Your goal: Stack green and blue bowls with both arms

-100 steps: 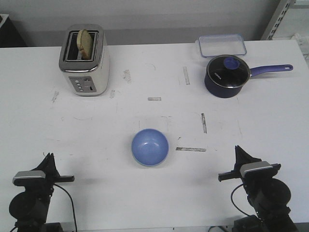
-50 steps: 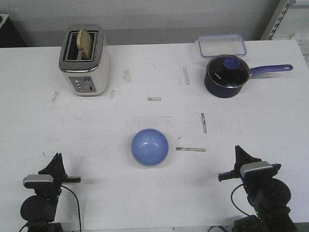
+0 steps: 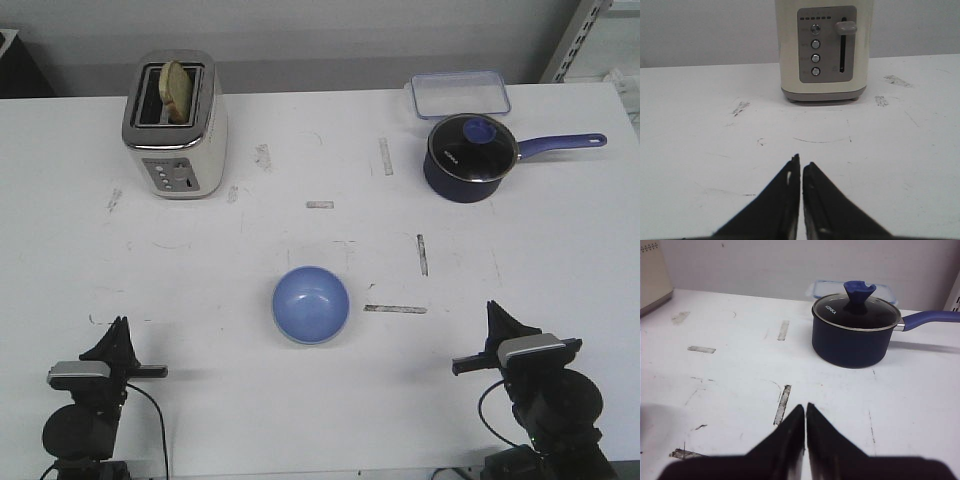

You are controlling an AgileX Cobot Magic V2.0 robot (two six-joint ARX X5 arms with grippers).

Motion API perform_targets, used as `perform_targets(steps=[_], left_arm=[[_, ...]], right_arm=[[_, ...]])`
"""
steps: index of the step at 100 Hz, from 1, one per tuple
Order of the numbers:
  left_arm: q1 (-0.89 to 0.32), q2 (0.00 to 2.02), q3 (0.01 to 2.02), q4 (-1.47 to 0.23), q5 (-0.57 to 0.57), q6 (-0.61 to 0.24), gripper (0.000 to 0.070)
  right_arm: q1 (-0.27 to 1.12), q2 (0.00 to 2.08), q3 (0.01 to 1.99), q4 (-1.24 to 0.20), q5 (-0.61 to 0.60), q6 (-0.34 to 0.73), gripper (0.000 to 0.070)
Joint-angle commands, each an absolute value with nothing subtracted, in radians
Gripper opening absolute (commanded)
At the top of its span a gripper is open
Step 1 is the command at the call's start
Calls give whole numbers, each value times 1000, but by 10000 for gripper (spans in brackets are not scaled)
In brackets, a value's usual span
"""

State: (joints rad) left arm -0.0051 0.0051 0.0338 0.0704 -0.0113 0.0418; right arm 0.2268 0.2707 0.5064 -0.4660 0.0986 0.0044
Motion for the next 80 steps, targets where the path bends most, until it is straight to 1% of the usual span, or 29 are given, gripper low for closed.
perform_targets(steps=[1,5,10,15,38,49,64,70,80], left_arm=[[-6,3,12,83,-10,39,1],[-6,3,12,83,-10,39,1],[-6,3,12,83,-10,39,1],[-6,3,12,83,-10,39,1],[-6,3,12,83,-10,39,1],[-6,3,12,83,-10,39,1],[-6,3,12,83,-10,39,1],[-6,3,12,83,-10,39,1],[-6,3,12,83,-10,39,1]], right_arm=[[228,275,509,-457,99,0,0],[228,275,509,-457,105,-21,0],[228,275,509,-456,122,-94,0],[228,275,509,-456,141,-135,0],[227,276,508,-454,156,-137,0],[202,276,488,-383,159,-117,0],[113,274,402,-244,152,-60,0],[72,265,364,-215,136,-20,0],[14,241,308,-183,91,13,0]])
